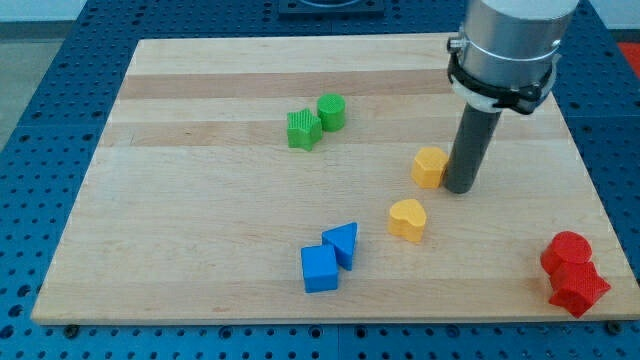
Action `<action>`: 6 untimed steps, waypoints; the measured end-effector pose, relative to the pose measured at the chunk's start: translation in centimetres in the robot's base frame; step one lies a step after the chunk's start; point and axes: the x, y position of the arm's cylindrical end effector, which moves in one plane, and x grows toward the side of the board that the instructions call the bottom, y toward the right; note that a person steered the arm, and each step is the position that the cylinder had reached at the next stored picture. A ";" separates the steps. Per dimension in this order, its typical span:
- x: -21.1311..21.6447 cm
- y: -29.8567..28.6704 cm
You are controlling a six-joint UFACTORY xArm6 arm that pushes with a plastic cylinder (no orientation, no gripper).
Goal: Push the yellow hexagon to the right of blue triangle
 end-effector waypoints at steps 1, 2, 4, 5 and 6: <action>-5.3 2.1; -7.2 1.2; -4.9 -2.3; -3.3 -4.0; -1.8 -5.8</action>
